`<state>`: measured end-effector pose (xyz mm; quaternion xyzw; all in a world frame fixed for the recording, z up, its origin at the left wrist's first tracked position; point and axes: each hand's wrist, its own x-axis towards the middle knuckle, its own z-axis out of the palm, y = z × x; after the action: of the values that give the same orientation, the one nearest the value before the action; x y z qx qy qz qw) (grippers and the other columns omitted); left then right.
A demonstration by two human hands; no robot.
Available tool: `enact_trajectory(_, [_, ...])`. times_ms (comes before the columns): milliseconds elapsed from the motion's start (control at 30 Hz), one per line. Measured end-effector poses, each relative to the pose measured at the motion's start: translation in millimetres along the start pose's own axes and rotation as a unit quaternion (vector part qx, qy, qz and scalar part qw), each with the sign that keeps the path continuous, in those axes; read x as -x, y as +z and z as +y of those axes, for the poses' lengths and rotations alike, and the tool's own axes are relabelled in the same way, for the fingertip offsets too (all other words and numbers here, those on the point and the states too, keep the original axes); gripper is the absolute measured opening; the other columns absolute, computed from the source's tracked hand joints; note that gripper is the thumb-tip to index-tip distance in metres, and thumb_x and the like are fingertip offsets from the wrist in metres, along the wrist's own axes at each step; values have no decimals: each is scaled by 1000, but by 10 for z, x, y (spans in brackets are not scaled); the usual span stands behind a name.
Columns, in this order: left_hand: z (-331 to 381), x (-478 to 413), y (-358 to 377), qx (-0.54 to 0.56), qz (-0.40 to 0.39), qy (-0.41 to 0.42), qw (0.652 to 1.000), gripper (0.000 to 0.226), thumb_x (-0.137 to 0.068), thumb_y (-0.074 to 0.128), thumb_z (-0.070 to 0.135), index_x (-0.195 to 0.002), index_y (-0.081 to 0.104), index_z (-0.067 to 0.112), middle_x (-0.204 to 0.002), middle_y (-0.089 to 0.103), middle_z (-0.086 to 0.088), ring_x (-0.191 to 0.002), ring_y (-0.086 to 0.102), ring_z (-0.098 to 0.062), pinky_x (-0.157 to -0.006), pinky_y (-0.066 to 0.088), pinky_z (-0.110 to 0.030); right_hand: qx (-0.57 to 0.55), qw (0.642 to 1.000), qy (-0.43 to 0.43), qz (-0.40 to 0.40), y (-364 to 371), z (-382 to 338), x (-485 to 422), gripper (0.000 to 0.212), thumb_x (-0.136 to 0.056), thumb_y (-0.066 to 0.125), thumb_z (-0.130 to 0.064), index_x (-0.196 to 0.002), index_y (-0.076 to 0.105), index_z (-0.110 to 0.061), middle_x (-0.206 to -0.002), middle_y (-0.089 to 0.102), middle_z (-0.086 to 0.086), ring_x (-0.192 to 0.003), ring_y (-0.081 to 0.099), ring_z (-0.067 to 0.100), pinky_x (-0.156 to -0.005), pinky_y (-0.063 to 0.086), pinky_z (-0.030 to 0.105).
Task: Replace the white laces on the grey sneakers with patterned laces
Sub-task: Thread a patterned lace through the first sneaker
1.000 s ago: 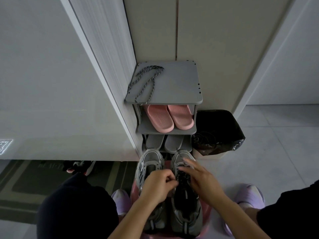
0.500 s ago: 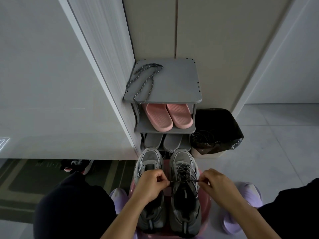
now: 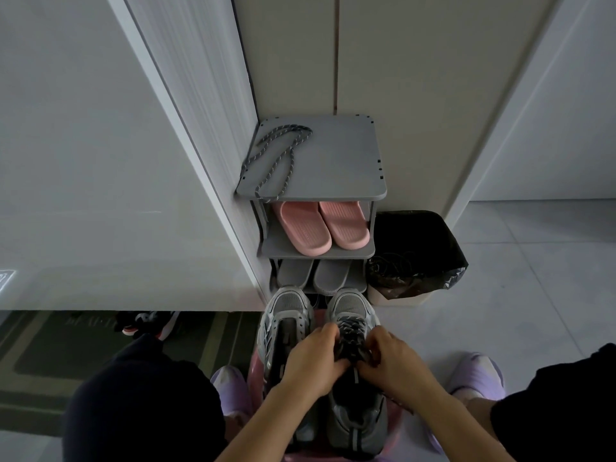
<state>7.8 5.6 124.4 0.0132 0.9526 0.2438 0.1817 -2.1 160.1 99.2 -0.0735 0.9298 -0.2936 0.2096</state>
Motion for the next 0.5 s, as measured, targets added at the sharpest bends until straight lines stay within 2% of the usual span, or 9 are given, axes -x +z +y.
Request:
enact_trajectory(100, [-72,38,24,20,11,-4,1000,29,-88,56,30,-111,48,16,-112,60,-2,-100,58,-20,-74,39,-25,-36,999,-13,7,-23,33,9,21,-65,52,-43,-74,38,-29,-77,48,-9,-68,47,11,-63,36,20])
enact_trajectory(200, [-98,82,37,13,26,11,1000,25,-90,53,33,-107,49,15,-105,61,-2,-95,59,-20,-68,34,-24,-47,999,-24,1,-31,74,13,30,-75,62,-31,-68,34,-33,-74,47,-10,-65,45,5,-60,35,17])
enact_trajectory(300, [-89,76,17,2,9,3,1000,31,-90,52,40,-110,48,16,-105,63,-3,-97,60,-22,-71,38,-27,-65,998,-14,-12,-33,93,-1,31,-80,65,-27,-70,36,-31,-76,49,-10,-66,45,2,-61,36,16])
enact_trajectory(400, [-34,22,0,-14,-14,-3,1000,38,-92,47,46,-114,45,14,-107,64,-6,-100,60,-25,-77,45,-33,-75,997,13,-28,-11,81,-17,30,-83,63,-35,-71,36,-29,-77,51,-6,-69,47,10,-62,36,19])
enact_trajectory(500, [23,-44,-29,-60,-17,-5,998,32,-95,45,35,-114,46,9,-110,63,-11,-102,60,-28,-80,45,-35,-47,999,14,-11,-7,53,-26,31,-86,57,-33,-68,33,-28,-79,53,0,-73,49,18,-63,34,26])
